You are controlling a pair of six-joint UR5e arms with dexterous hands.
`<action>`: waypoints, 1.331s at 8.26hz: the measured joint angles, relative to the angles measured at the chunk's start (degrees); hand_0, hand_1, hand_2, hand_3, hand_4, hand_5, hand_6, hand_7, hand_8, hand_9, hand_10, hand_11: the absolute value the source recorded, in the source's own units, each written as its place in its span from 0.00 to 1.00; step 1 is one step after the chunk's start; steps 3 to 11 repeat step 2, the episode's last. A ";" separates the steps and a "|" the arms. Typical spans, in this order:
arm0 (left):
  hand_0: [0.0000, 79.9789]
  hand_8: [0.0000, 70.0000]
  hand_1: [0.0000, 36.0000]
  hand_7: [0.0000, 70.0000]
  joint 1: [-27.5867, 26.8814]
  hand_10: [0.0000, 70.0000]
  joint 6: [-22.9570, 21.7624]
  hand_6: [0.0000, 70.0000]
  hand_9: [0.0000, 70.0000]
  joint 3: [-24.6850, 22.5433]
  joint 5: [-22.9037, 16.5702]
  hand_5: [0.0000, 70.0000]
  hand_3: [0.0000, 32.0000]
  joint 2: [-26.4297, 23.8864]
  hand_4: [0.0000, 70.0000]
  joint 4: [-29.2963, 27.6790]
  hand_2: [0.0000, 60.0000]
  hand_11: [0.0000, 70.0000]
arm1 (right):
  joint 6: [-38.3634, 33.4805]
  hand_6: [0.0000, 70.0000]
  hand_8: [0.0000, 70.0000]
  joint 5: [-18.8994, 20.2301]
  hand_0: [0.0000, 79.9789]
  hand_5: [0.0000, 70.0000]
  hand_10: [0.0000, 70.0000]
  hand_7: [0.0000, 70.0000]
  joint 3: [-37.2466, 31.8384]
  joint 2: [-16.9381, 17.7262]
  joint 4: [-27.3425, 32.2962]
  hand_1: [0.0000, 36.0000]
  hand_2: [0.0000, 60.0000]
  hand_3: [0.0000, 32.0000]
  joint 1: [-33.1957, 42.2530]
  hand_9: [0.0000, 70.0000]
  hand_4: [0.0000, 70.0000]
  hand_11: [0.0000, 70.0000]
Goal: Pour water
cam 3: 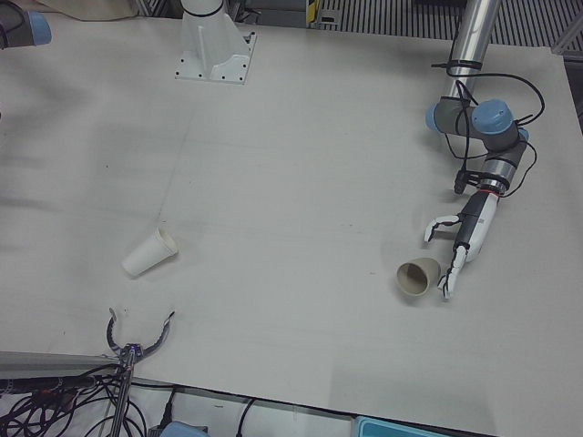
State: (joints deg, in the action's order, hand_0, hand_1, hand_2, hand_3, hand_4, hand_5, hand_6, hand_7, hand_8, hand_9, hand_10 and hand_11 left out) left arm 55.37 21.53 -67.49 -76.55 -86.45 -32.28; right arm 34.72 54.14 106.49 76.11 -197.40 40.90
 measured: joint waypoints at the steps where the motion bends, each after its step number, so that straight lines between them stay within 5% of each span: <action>1: 0.86 0.00 0.99 0.00 0.00 0.07 -0.15 0.00 0.00 -0.01 0.00 0.00 0.31 0.02 0.00 -0.04 0.26 0.15 | 0.00 0.01 0.00 0.00 0.54 0.67 0.04 0.00 0.01 0.00 0.00 0.34 0.31 0.00 -0.02 0.00 0.14 0.06; 11: 0.87 0.00 0.99 0.00 0.03 0.07 -0.33 0.00 0.00 -0.05 0.00 0.00 0.31 0.05 0.00 -0.06 0.25 0.15 | 0.00 0.01 0.00 0.00 0.54 0.67 0.04 0.00 0.02 0.00 0.00 0.34 0.32 0.00 -0.07 0.00 0.14 0.07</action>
